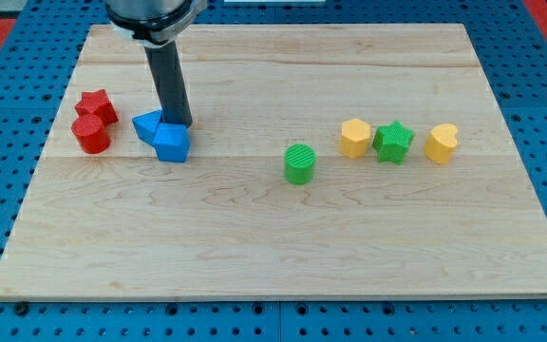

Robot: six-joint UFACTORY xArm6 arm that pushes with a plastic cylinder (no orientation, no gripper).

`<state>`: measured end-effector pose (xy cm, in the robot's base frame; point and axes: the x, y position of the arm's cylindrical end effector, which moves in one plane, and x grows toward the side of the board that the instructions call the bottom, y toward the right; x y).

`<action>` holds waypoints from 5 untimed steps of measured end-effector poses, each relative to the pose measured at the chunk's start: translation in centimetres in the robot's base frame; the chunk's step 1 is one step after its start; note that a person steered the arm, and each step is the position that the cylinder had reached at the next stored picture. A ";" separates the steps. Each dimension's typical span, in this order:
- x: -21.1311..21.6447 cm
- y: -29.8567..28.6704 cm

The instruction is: Move the blue cube to the bottom left of the board

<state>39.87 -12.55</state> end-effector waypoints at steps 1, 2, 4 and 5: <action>0.7 -0.2; 3.3 -0.3; 11.8 -0.8; 12.9 1.6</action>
<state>52.77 -10.96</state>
